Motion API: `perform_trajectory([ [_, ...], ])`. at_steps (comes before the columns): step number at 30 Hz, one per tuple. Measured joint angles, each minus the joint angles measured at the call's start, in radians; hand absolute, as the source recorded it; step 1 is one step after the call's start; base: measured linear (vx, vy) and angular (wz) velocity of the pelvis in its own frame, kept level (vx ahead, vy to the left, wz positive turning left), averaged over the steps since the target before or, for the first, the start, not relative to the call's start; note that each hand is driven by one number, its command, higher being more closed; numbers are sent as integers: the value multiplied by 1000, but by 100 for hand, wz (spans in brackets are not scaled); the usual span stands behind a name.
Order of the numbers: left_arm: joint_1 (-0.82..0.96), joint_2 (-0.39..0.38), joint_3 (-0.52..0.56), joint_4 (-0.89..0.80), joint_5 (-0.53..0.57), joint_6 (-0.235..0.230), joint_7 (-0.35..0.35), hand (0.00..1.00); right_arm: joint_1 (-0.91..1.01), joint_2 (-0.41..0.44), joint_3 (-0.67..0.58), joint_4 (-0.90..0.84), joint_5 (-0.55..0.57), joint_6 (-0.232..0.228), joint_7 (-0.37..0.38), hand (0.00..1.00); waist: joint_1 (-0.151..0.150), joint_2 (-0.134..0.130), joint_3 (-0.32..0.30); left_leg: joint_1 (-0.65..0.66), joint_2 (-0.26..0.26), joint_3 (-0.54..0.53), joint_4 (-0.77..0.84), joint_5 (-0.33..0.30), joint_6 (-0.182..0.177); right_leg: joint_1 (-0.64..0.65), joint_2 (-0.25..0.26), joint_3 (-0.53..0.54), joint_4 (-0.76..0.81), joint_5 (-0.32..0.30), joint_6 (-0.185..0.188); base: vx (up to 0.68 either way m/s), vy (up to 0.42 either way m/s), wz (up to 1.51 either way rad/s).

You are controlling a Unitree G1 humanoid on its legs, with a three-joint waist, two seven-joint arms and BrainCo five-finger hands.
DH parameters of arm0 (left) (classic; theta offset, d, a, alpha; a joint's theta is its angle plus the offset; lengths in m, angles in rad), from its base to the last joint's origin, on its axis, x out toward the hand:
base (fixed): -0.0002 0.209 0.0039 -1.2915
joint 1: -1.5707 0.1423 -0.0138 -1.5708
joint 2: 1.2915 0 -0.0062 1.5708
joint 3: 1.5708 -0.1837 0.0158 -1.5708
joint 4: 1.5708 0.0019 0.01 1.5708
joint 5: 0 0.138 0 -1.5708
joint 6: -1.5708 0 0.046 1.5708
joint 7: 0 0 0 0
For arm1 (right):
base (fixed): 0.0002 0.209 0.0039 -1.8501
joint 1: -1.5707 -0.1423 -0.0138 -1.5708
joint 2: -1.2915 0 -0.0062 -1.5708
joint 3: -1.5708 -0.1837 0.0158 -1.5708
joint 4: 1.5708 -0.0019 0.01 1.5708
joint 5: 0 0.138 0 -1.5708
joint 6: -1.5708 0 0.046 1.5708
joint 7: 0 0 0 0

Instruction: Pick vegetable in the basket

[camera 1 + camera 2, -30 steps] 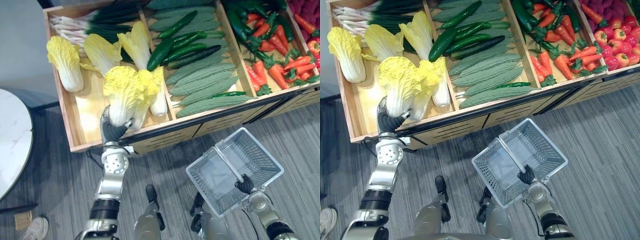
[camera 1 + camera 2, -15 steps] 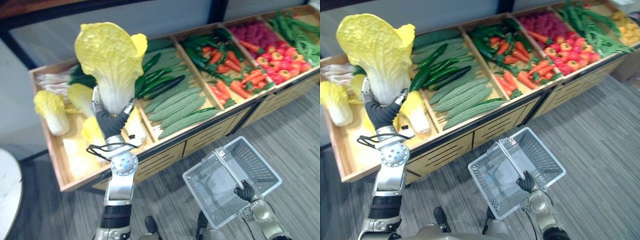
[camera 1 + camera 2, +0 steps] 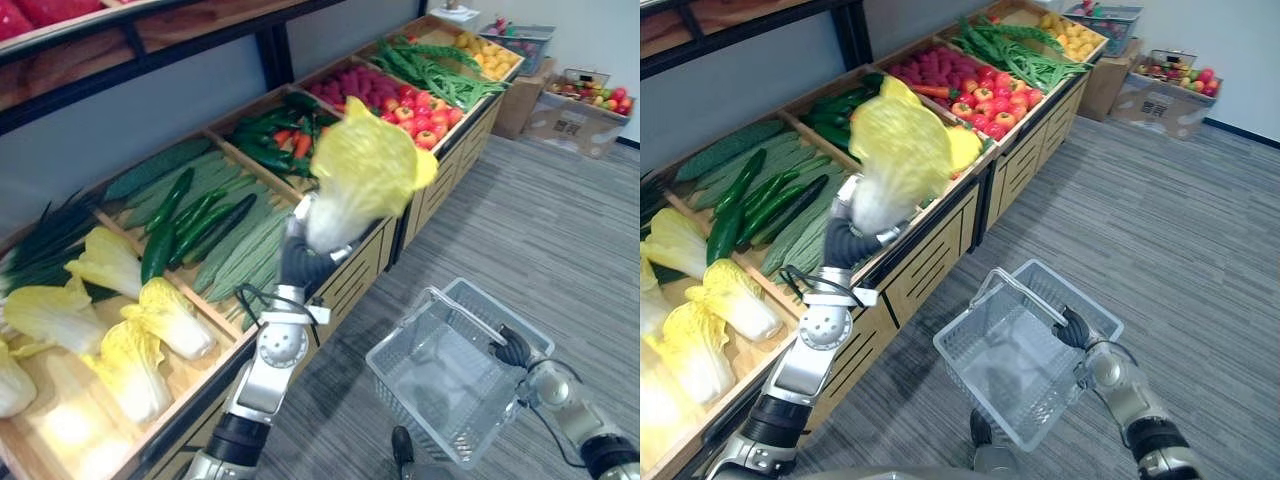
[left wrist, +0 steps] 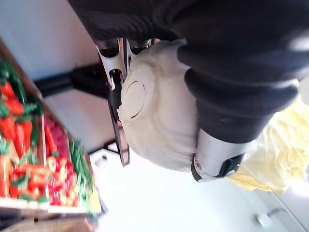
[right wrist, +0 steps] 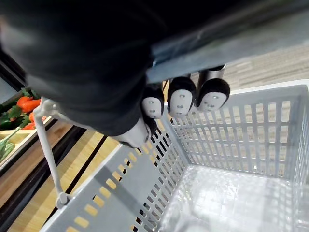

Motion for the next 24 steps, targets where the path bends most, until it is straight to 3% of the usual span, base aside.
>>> perform_trajectory([
  [8, -4, 142, -250, 1, -53, -92, -141, 100, 7, -70, 22, -162, -1, -2, 5, 100, -3, 10, -48, 71, 26, 162, 10, -29, -34, 3, 53, 77, 4, -9, 0, -43, -32, -46],
  [11, -6, 189, -330, 4, -52, -115, -183, 100, 8, -101, 44, -206, -1, -32, 0, 100, -3, 9, -64, 68, 85, 191, 116, -75, -66, 4, 69, 90, 9, -9, -6, -8, -34, -23],
  [14, -31, 215, -390, 45, -46, -133, -204, 100, 5, -121, 76, -210, -1, -44, 0, 100, -2, 17, -74, 70, 116, 209, 170, -101, -76, 4, 80, 97, 18, -7, -9, -38, 18, -14],
  [18, -91, 293, -485, 158, 43, -174, -210, 100, -18, -133, 170, -234, -1, -65, 0, 100, -7, 14, -77, 86, 125, 250, 191, -112, -80, 1, 90, 126, 17, -12, -9, -82, 40, -23],
  [20, -99, 318, -521, 204, 114, -182, -203, 100, -40, -140, 211, -240, -1, -85, -1, 100, -25, 14, -77, 90, 126, 269, 195, -115, -80, -1, 92, 135, 17, -14, -9, -92, 35, -20],
  [24, -105, 332, -583, 297, 237, -194, -180, 100, -71, -141, 246, -249, 0, -109, -1, 100, -31, 9, -79, 102, 125, 303, 201, -124, -84, -7, 101, 163, 17, -11, -13, -90, 31, -24],
])
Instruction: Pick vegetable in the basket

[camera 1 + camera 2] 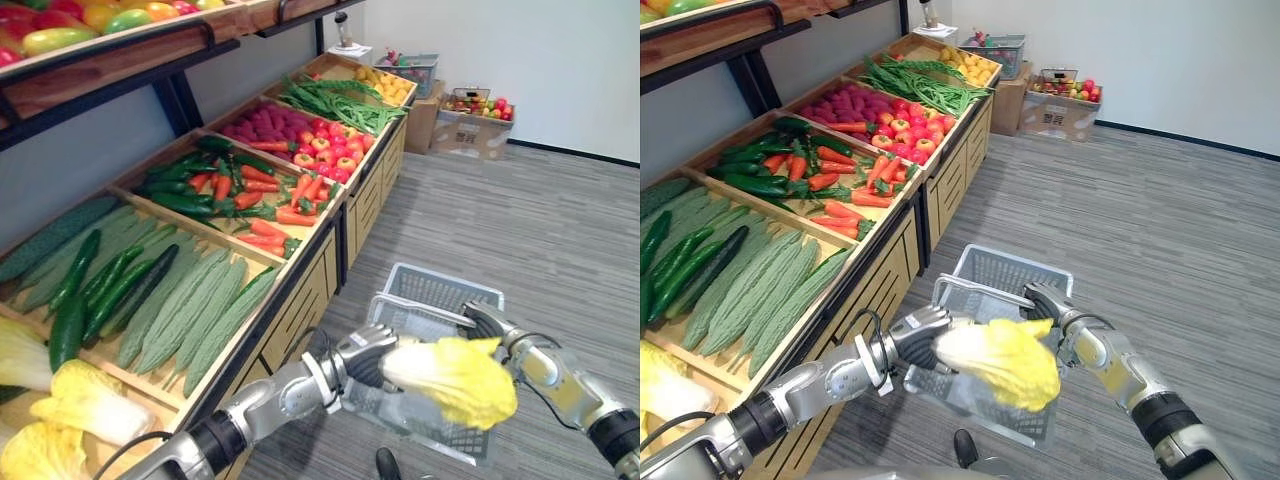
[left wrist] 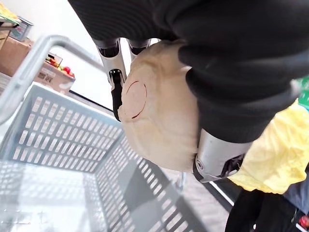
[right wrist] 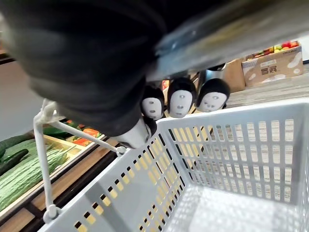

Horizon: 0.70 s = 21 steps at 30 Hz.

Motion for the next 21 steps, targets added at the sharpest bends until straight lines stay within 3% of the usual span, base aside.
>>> perform_trajectory([
  [5, -24, 6, -17, 109, 110, -1, 46, 100, -46, 0, 55, -6, 1, -17, 0, 100, -9, -3, -1, 12, -1, 29, 0, -3, -3, 0, 7, 17, 1, 0, 0, -92, 10, -11],
  [10, -25, 13, -43, 168, 133, -1, 54, 100, -71, -2, 78, -31, 28, -36, 1, 100, -26, -7, 2, 19, -3, 44, -1, -3, -3, 0, 8, 21, 3, 0, 0, -104, -13, -5],
  [21, -56, 6, -48, 265, 202, -1, 58, 100, -92, -12, 114, -66, 83, -39, 11, 100, -27, -14, 7, 19, -4, 46, -1, -3, -4, -1, 8, 20, 3, -1, -2, -125, -33, 0],
])
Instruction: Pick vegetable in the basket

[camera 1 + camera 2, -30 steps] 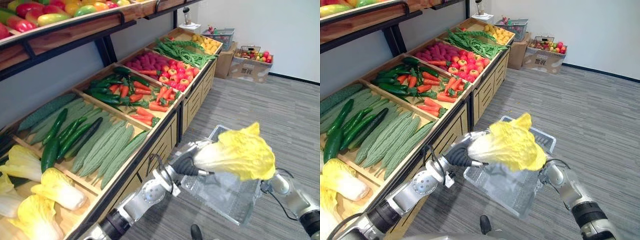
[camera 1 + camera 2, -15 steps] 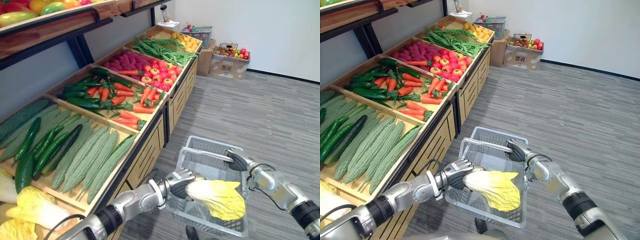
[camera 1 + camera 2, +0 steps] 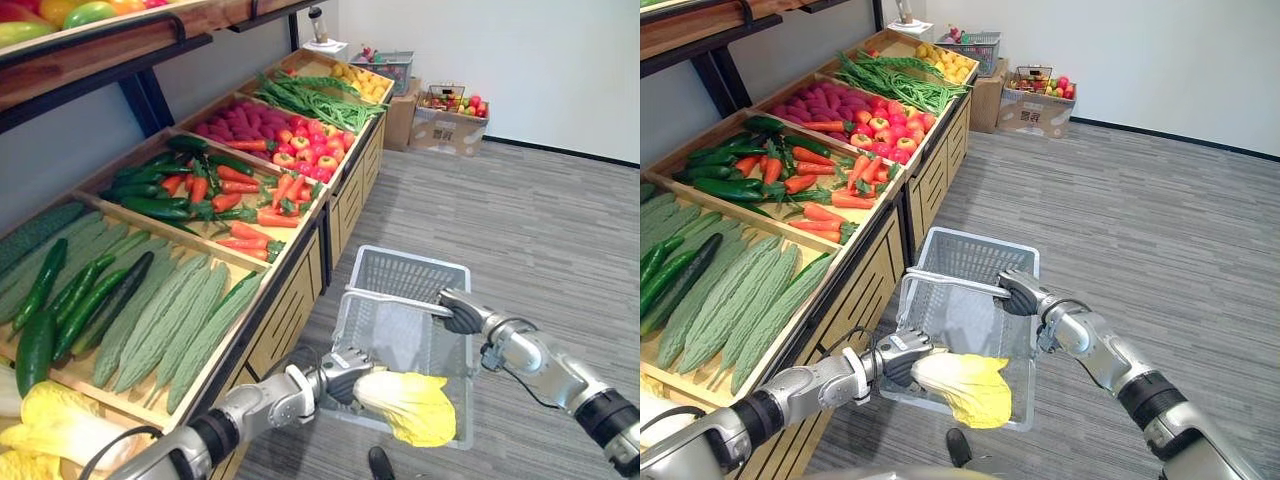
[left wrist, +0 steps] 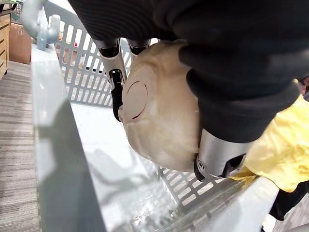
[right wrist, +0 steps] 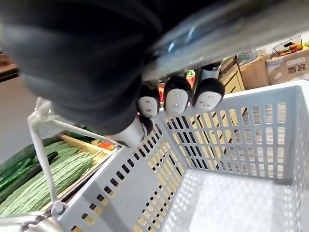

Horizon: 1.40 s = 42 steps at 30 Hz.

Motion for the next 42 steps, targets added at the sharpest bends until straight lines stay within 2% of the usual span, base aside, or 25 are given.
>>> perform_trajectory([
  [12, -18, -14, 8, 64, 70, 17, 3, 100, -31, -7, 30, -10, 33, -5, 34, 100, -3, -3, 14, 0, 0, 3, 2, 0, 0, -2, 1, 2, 0, 0, 0, -121, -27, -1],
  [13, -18, -19, 12, 71, 78, 20, 7, 0, -31, -7, 30, -10, 33, -5, 34, 100, -3, -3, 14, 0, 0, 4, 3, 0, 0, -2, 1, 3, 0, 0, 0, -46, -10, -1],
  [22, -21, -73, 105, 103, 118, 83, 23, 0, -31, -6, 26, -10, 35, -4, 38, 100, 5, -4, 46, -9, 4, -3, 10, -1, 2, -10, 0, -4, 12, -2, -3, -5, -1, 2],
  [26, -37, -103, 126, 103, 116, 91, 23, 0, -19, -6, 15, -10, 34, 3, 66, 100, 11, -4, 47, -20, 6, -12, 12, -1, 3, -16, -4, -16, 16, -3, -4, -12, -3, 9],
  [30, -45, -139, 131, 94, 104, 88, 22, 0, 34, -4, -58, -10, 34, 7, 77, 100, 16, -4, 47, -34, 8, -40, 13, -2, 4, -15, -15, -46, 18, -6, -6, -104, -13, 22],
  [33, -40, -143, 128, 20, 90, 81, 19, 0, 80, -4, -102, -8, 33, 11, 76, 100, 24, -5, 48, -39, 10, -64, 13, -2, 5, -14, -22, -70, 38, -24, -4, -111, -6, 24],
  [36, -30, -154, 114, -100, 26, 65, 13, 0, 130, 11, -151, -7, 24, 31, 76, 100, 29, -7, 49, -54, 10, -101, 14, -5, 11, -15, -35, -104, 53, -38, -3, -117, 7, 34],
  [42, 55, -162, 84, -402, -156, 25, -49, 0, 208, 108, -299, 8, 13, 74, 69, 100, 41, -7, 51, -87, 17, -152, 35, -15, 27, -12, -55, -153, 64, -39, -2, -85, 24, 24],
])
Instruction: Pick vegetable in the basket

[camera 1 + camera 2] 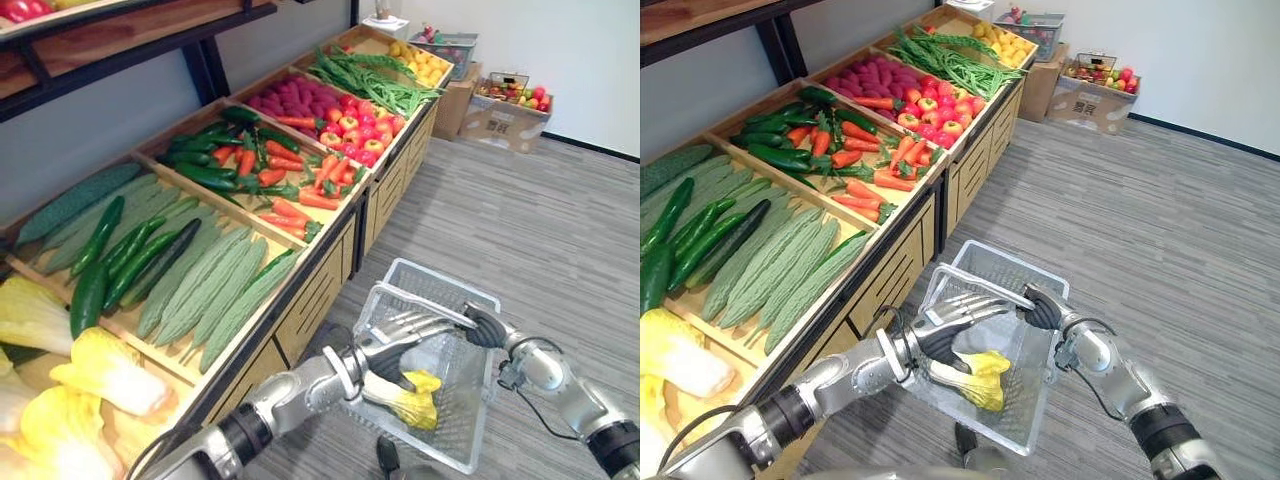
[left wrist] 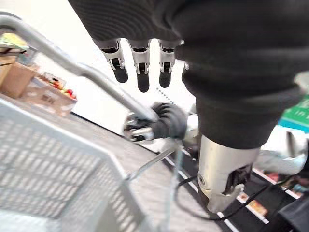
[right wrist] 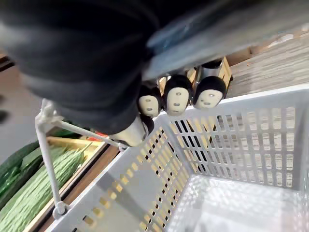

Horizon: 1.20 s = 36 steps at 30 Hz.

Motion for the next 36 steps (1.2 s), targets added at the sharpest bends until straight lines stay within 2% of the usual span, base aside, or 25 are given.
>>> perform_trajectory([
  [2, 29, -11, 2, -84, -67, -6, -7, 0, 19, 32, -49, 29, -1, 2, -19, 100, 11, -1, 0, -8, 0, -22, 1, -3, 5, 4, -8, -24, 5, 0, 0, -108, 20, 30],
  [6, 116, -20, 53, -264, -208, -12, -20, 0, 56, 111, -162, 109, -26, 39, -70, 100, 38, -2, 13, -39, -9, -99, 4, -13, 20, 15, -41, -87, 21, -23, 9, -117, 18, 53],
  [8, 211, -40, 148, -346, -304, -10, -22, 0, 65, 156, -232, 201, -54, 63, -97, 100, 53, -3, 14, -72, -34, -173, -29, 5, 43, 17, -72, -149, 20, -33, 14, -110, -1, 84],
  [12, 308, -84, 306, -380, -410, 2, -21, 0, 71, 201, -318, 378, -67, 90, -124, 100, 73, -2, 13, -104, -84, -288, -116, 66, 64, 42, -111, -247, -4, -34, 16, -56, 5, 91],
  [14, 371, -104, 446, -406, -476, 21, -15, 0, 71, 230, -392, 506, -67, 110, -133, 100, 82, -2, 13, -126, -116, -373, -181, 113, 86, 56, -133, -324, -17, -38, 21, -45, 18, 103],
  [16, 394, -124, 544, -414, -493, 30, -1, 0, 76, 249, -451, 589, -65, 128, -150, 100, 95, -2, 13, -140, -137, -432, -221, 148, 101, 67, -146, -381, -28, -37, 23, -12, 13, 86],
  [19, 423, -175, 692, -423, -493, 64, 20, 0, 96, 285, -559, 681, -34, 140, -167, 100, 98, -2, 13, -173, -150, -539, -227, 165, 121, 103, -165, -480, -37, -38, 24, 21, 26, 99],
  [23, 421, -235, 820, -442, -492, 90, 58, 0, 106, 299, -677, 785, 23, 148, -211, 100, 99, -3, 13, -220, -170, -677, -227, 183, 141, 141, -184, -600, -38, -40, 27, 14, 33, 107],
  [26, 420, -287, 959, -441, -480, 118, 128, 0, 109, 312, -745, 856, 44, 149, -233, 100, 109, -8, 11, -257, -194, -760, -227, 198, 157, 160, -206, -676, -38, -56, 49, -18, 61, 85],
  [29, 419, -365, 1143, -435, -471, 167, 235, 0, 116, 360, -792, 875, 89, 150, -237, 100, 133, -10, 11, -282, -209, -822, -233, 208, 153, 177, -215, -733, -42, -62, 57, -53, 61, 56],
  [30, 419, -369, 1160, -432, -471, 170, 243, 0, 116, 365, -795, 878, 92, 150, -238, 100, 135, -10, 10, -283, -210, -826, -233, 210, 153, 178, -215, -737, -42, -62, 57, -32, 38, 37],
  [32, 418, -377, 1285, -368, -443, 209, 337, 0, 122, 416, -813, 883, 100, 152, -244, 100, 141, -18, 4, -297, -214, -858, -233, 220, 154, 187, -214, -769, -48, -62, 57, -28, 35, 35],
  [33, 418, -377, 1297, -358, -440, 213, 347, 0, 122, 421, -813, 883, 100, 153, -244, 100, 141, -19, 3, -297, -214, -860, -233, 220, 154, 188, -214, -772, -48, -62, 57, -23, 29, 26],
  [36, 425, -377, 1393, -229, -416, 253, 420, 0, 140, 471, -814, 882, 100, 155, -256, 100, 155, -41, -10, -301, -214, -867, -233, 223, 154, 192, -213, -783, -51, -62, 57, -4, 14, 7],
])
